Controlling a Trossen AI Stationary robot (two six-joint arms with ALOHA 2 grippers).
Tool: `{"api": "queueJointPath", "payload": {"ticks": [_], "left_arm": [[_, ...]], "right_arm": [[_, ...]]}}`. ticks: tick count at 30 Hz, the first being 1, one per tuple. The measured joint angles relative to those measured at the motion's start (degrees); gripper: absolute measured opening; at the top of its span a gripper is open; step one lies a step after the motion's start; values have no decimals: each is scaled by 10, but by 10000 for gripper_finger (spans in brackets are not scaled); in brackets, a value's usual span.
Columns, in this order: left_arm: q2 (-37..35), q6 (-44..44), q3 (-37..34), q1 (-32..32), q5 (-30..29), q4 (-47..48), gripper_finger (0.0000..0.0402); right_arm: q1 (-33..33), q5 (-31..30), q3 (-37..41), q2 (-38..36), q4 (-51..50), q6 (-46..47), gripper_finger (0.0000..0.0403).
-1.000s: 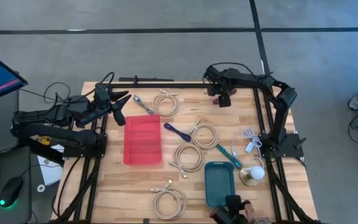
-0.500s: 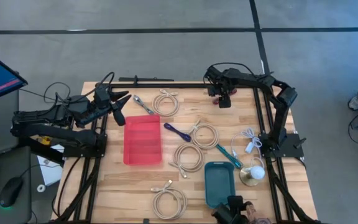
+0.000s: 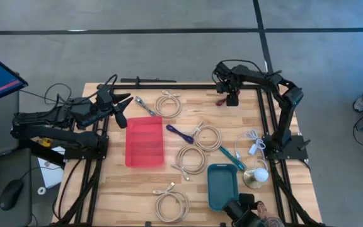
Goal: Pick & Place USB Port
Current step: Put the red charger cable into the red bin
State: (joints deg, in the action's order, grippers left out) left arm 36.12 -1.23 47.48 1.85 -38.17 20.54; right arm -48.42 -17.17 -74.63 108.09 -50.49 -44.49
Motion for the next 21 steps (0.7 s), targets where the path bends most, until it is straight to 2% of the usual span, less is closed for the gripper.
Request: {"api": "queueJointPath", "payload": {"ticks": [10,16,21], "left_arm": [[0,0,0,0,0,0,85],[0,0,0,0,-4,0,85],[0,2,0,0,-4,0,85]], "right_arm": [[-23,37,0,7,40,0,215],[-11,33,-14,47,13,0,215],[-3,23,-22,48,17,-2,208]]}}
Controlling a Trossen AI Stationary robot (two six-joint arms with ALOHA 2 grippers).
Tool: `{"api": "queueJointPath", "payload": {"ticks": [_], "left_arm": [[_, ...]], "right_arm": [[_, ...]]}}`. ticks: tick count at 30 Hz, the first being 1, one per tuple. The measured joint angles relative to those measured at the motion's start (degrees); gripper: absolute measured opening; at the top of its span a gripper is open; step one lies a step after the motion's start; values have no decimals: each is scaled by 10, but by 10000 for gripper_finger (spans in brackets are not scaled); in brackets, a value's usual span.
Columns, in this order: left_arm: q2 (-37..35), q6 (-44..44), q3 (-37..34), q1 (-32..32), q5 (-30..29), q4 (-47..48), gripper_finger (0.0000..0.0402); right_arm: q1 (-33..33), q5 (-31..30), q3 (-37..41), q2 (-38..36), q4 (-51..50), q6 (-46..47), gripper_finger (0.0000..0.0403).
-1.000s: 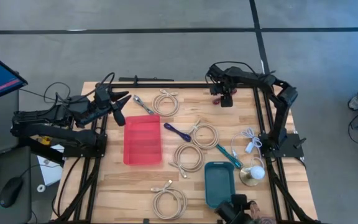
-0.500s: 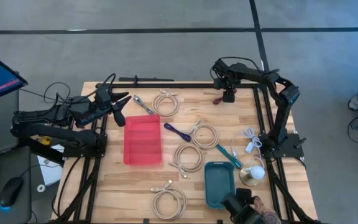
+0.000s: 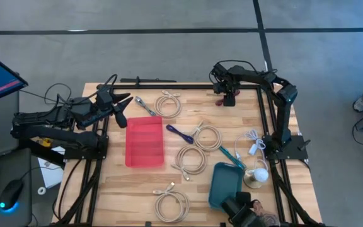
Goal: Pick & Place USB Port
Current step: Put the red charger cable into the red bin
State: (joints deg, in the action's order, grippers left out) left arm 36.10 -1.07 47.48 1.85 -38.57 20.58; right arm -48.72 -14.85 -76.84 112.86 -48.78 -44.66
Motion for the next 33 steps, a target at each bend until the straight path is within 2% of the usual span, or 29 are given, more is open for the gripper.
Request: {"api": "queueJointPath", "payload": {"ticks": [3,9,16,33], "left_arm": [[0,0,0,0,0,0,85],[0,0,0,0,0,0,85],[0,0,0,0,0,0,85],[0,0,0,0,0,0,85]], "right_arm": [[-2,-1,-3,0,-7,1,185],[-6,8,-3,0,-19,6,97],[-7,-1,-3,0,-29,6,13],[-13,3,-57,0,-152,12,3]]}}
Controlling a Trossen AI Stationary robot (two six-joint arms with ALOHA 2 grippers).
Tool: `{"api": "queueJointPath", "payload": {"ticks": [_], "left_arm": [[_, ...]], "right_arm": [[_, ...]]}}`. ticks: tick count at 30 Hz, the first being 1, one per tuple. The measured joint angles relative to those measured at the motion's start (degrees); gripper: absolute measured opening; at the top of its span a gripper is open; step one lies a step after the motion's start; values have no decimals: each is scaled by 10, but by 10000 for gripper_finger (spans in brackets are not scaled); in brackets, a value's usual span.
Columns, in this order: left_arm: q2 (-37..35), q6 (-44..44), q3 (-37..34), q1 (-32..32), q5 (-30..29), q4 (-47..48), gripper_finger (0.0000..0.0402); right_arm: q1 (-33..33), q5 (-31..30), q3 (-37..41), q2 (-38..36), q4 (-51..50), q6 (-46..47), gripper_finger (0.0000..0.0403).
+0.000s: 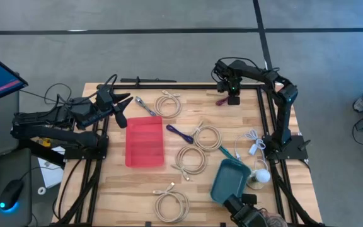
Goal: Pick & Place USB Port
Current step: Put the red charger cable into the red bin
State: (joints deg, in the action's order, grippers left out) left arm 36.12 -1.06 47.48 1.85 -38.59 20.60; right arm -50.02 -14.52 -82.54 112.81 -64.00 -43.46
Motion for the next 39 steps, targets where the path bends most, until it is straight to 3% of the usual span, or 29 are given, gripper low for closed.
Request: {"api": "queueJointPath", "payload": {"ticks": [21,27,31,39], "left_arm": [[0,-2,0,0,0,4,85],[0,-2,0,0,-3,4,85],[0,-2,0,0,-9,4,85],[0,-2,0,0,-9,4,85]], "right_arm": [[-50,92,0,-8,20,65,1],[-52,87,0,-8,43,58,5],[-52,86,0,-8,50,56,31],[-52,57,3,0,68,50,128]]}}
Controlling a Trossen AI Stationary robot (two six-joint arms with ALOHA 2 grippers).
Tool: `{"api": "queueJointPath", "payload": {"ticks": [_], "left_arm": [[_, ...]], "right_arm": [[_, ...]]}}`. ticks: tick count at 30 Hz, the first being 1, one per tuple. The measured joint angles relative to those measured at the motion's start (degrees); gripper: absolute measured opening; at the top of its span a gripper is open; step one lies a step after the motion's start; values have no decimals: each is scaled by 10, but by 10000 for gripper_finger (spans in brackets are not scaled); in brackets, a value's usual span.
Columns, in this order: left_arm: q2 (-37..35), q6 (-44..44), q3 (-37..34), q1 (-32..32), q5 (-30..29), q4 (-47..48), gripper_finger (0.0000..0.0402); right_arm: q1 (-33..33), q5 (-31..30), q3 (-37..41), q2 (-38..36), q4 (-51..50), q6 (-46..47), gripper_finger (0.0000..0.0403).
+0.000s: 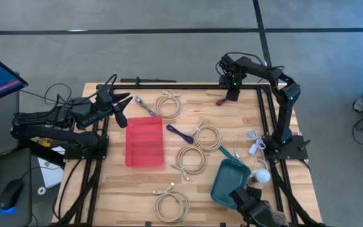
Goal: Pick & Place USB Port
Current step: Put the red charger cable into the red bin
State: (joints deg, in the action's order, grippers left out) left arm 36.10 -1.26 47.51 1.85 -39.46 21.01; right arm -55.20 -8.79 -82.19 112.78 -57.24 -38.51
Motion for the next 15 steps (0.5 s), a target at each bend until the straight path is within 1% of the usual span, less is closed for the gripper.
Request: {"api": "queueJointPath", "payload": {"ticks": [4,8,10,12,15], "left_arm": [[0,1,0,0,0,0,85],[0,2,0,0,0,0,85],[0,2,0,0,0,0,85],[0,2,0,0,0,0,85],[0,2,0,0,0,0,85]], "right_arm": [[-1,-12,0,21,-2,-6,164],[-1,-16,0,40,-1,-9,177],[-1,-17,0,47,4,-9,175],[-1,-18,0,54,8,-9,165],[-1,-19,0,60,7,-10,132]]}}
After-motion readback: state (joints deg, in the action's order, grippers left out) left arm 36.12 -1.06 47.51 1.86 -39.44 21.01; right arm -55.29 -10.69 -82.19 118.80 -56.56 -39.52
